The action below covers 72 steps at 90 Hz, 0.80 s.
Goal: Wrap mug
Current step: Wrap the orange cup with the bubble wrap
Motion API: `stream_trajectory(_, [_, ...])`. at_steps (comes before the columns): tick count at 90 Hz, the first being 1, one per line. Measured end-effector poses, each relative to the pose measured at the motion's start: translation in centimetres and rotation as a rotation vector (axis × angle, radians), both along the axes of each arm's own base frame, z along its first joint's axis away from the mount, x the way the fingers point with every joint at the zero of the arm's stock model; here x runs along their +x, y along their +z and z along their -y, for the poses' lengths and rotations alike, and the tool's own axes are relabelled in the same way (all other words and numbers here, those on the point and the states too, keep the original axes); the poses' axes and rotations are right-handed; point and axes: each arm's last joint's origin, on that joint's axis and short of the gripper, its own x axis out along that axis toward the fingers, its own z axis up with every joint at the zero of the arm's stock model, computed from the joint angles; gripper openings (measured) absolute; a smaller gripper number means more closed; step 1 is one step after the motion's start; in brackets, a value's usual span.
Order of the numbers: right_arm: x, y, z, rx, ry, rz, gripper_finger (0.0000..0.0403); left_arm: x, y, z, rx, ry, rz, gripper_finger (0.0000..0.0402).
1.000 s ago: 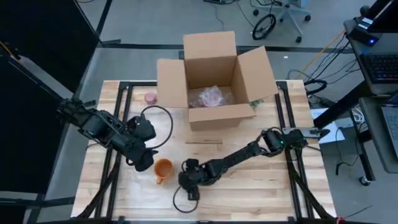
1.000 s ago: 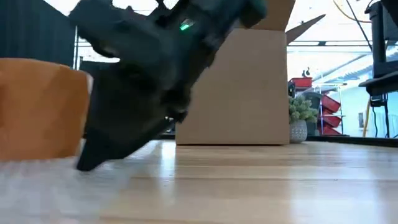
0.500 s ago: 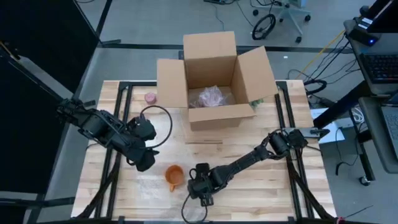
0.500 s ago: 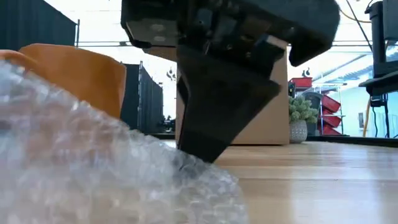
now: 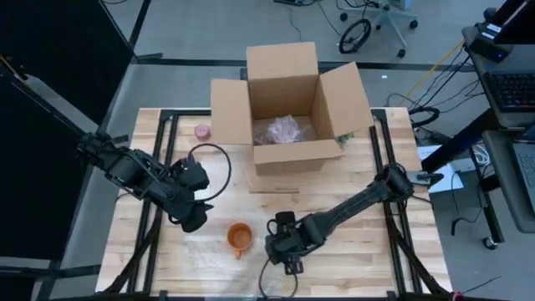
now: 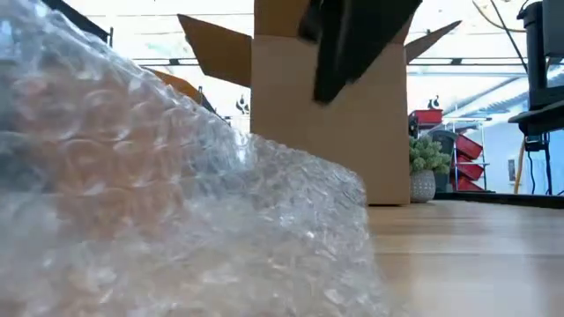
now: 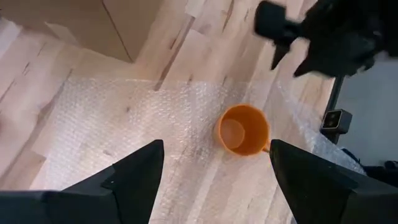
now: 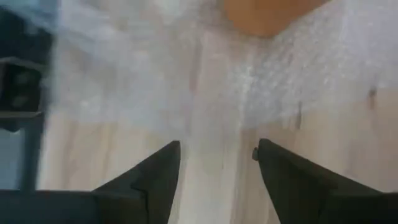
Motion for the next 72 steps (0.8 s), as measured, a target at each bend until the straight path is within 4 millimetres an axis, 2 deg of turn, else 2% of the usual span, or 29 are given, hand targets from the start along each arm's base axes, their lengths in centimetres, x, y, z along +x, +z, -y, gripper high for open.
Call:
stream_trajectory(10, [-2.1,2.2,-1.3,0.022,0.008,0.011,0.0201,0.0,0.0,0.0,-0.001,-0.001,0.001,0.0281])
stream_trajectory(21, [-4.6,3.8,-3.8,0.093,-0.032,0.026,0.0201,0.1,0.1,0.2,-0.011,-0.002,0.017,0.0281])
stream_trajectory(33, [-6.8,4.2,-6.2,0.151,-0.182,0.025,0.0201,0.2,0.2,0.4,-0.010,-0.004,0.051,0.0281])
stream_trajectory(50, [-7.7,1.8,-8.1,0.251,-0.414,0.086,0.0201,0.2,0.2,0.6,-0.013,-0.003,0.057,0.0281])
stream_trajectory(58, [-7.7,-0.1,-8.2,0.304,-0.518,0.100,0.0201,0.1,0.2,0.7,-0.019,0.000,0.058,0.0281])
stream_trajectory(72, [-6.2,-3.6,-7.3,0.510,-0.666,0.167,0.0201,-0.1,0.2,1.1,-0.022,-0.011,0.059,0.0281])
